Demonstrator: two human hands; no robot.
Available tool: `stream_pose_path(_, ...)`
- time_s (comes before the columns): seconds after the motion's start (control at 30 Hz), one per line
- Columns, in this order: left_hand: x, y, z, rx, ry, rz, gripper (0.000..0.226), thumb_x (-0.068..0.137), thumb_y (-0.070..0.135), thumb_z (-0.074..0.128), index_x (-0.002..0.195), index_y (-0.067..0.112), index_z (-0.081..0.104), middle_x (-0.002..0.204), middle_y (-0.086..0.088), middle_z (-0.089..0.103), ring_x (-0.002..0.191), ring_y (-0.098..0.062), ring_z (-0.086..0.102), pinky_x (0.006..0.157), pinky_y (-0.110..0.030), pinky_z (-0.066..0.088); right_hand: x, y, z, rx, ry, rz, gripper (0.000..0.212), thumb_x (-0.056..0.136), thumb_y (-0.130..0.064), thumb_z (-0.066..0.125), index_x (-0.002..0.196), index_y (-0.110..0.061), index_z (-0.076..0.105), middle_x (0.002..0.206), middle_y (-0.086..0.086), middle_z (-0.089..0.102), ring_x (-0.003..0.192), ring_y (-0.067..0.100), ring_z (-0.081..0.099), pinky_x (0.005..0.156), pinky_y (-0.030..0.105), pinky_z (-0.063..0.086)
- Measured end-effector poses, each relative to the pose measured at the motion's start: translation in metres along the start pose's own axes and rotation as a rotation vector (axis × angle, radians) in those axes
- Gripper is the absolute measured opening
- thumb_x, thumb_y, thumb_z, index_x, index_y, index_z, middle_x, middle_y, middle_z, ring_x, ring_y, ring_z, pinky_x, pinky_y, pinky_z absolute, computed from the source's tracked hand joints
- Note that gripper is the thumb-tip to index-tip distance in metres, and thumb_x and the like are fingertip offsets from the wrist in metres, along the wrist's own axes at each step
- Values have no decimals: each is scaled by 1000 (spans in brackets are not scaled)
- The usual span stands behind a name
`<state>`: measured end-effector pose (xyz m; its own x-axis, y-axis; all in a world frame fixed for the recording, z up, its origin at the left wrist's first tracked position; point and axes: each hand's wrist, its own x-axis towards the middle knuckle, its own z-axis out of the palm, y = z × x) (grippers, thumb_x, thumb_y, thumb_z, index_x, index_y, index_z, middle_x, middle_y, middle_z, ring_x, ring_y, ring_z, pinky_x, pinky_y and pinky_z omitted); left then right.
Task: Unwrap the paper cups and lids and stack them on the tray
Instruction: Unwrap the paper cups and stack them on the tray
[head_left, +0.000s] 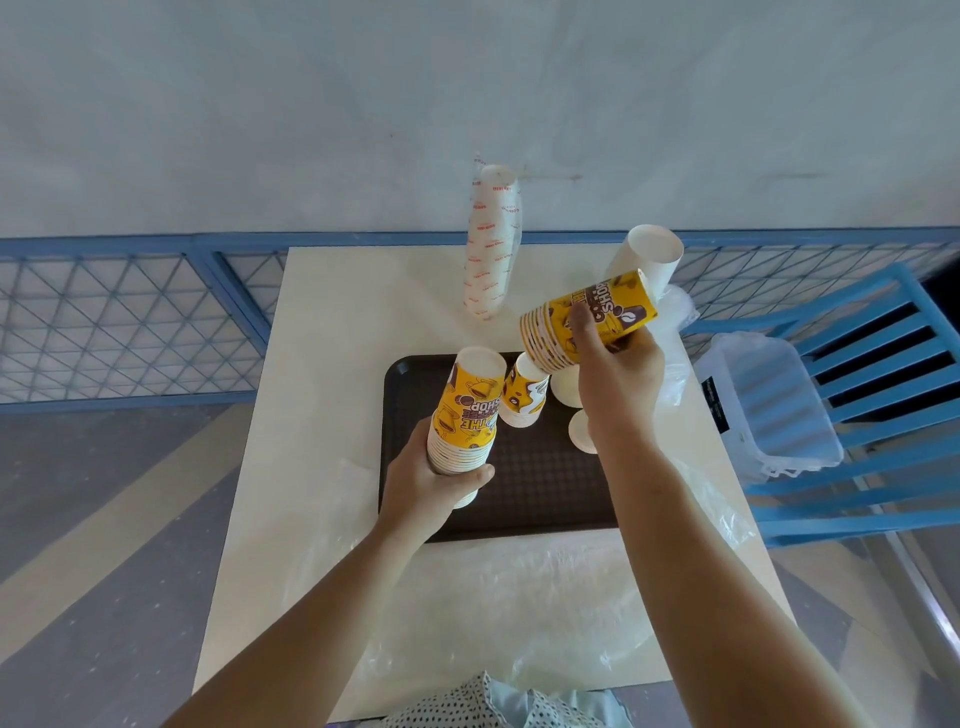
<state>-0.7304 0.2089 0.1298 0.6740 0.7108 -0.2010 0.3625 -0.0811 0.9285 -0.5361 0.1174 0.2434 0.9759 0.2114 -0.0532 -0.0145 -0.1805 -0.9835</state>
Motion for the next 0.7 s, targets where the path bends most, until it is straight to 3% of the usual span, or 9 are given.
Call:
stream_pose_path(0.1, 0, 1, -1, -1, 8, -12, 68, 71, 33, 95, 129, 35, 59, 112, 16, 72, 101, 0, 68, 82, -19, 54, 8, 12, 3, -197, 34, -70, 35, 87, -52, 77, 101, -21, 69, 91, -12, 73, 85, 1, 69, 79, 30, 59)
stream_pose_path(0.17, 2, 0, -1, 5, 6, -18, 69, 72, 33, 95, 131, 33, 59, 113, 15, 71, 103, -5, 68, 85, -22, 55, 12, 22, 8, -283, 52, -94, 41, 83, -55, 77, 101, -21, 65, 92, -11, 71, 86, 7, 68, 78, 34, 59)
stream_pose_path(0.3, 5, -3, -1, 22, 6, -26, 70, 72, 38, 94, 132, 36, 57, 115, 15, 70, 106, -12, 69, 88, -28, 57, 19, 46, 21, -370, 19, -143, 56, 77, -65, 75, 107, -20, 59, 100, -7, 67, 94, 16, 65, 85, 44, 60)
stream_pose_path(0.4, 5, -2, -2, 39, 19, -27, 67, 74, 35, 93, 131, 34, 57, 115, 16, 69, 105, -12, 68, 84, -22, 55, 22, 65, 31, -452, -17, -206, 65, 77, -68, 71, 117, -19, 57, 109, -2, 65, 105, 22, 61, 91, 45, 57)
stream_pose_path(0.7, 7, -3, -7, 47, 35, -58, 66, 75, 32, 93, 129, 39, 54, 115, 20, 67, 104, -8, 66, 79, -13, 49, 23, 107, 45, -606, -69, -211, 55, 85, -52, 78, 111, -8, 57, 103, 9, 65, 100, 29, 55, 89, 46, 51)
